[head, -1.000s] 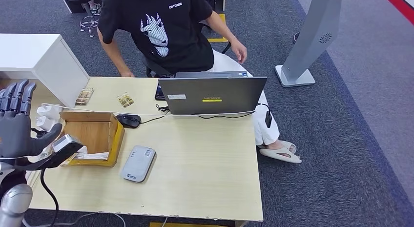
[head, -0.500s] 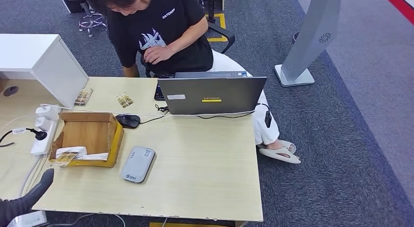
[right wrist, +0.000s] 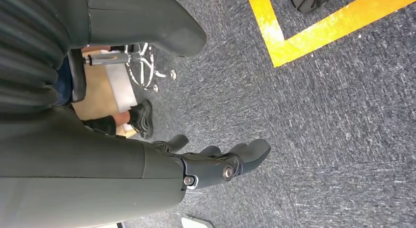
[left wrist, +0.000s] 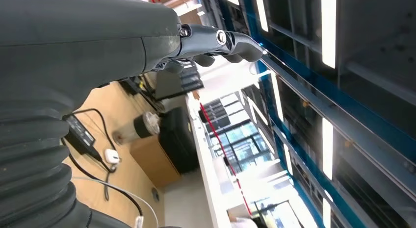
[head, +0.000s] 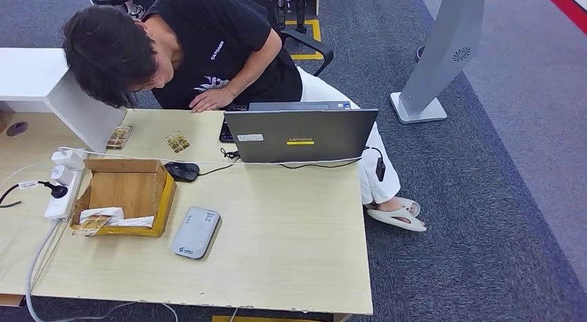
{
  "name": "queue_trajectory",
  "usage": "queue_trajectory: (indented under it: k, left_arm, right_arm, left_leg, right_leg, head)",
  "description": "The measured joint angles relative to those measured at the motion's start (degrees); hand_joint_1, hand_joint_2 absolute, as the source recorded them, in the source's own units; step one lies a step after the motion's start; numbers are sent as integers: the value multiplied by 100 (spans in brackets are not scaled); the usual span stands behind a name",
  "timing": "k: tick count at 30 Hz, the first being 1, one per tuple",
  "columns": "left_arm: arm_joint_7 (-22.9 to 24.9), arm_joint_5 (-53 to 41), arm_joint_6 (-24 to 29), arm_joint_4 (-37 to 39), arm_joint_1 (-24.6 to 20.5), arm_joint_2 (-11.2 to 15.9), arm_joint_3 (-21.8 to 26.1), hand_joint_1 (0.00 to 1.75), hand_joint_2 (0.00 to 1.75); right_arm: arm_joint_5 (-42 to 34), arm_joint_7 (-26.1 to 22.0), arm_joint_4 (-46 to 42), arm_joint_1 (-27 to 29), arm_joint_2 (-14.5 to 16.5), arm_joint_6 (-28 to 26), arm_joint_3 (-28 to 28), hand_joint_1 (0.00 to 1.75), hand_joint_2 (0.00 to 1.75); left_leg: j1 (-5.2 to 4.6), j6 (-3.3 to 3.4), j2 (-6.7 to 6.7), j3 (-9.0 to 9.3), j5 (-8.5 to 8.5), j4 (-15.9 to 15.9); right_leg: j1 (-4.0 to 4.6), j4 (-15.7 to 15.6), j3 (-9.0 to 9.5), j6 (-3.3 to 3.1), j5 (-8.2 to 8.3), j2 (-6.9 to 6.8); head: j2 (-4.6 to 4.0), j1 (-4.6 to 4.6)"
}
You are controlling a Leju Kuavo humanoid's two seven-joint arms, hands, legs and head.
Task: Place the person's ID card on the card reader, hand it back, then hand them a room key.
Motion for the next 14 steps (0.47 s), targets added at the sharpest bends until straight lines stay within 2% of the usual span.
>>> queue_trajectory:
  k: [4,8,11,14]
  left_arm:
    - [0,141,88,116,-83,-144,243,0,175]
    - [49,631,439,422,-223,-215,411,0,175]
    - [103,1299,433,1066,-512,-251,682,0,175]
    - [113,1199,611,1817,-884,-272,1144,0,175]
  right_arm:
    - [-9,-2,-27,0,28,-10,-29,0,175]
    - [-22,-20,-33,-1,54,-40,-51,0,175]
    - [-40,-86,-34,-4,80,-91,-92,0,175]
    - [-40,-107,-35,-7,98,-122,-119,0,175]
  left_leg:
    - [0,0,-1,0,0,0]
    - [-3,0,-2,1,0,0]
    - [-2,0,-10,1,0,0]
    - [-1,0,-14,2,0,-1]
  right_leg:
    - [0,1,1,-1,-1,0]
    - [0,0,3,-1,0,-2]
    - [0,0,7,-1,-1,-9]
    - [0,0,10,-1,-1,-12]
  head:
    - [0,0]
    - [0,-1]
    - [0,0]
    - [0,-1]
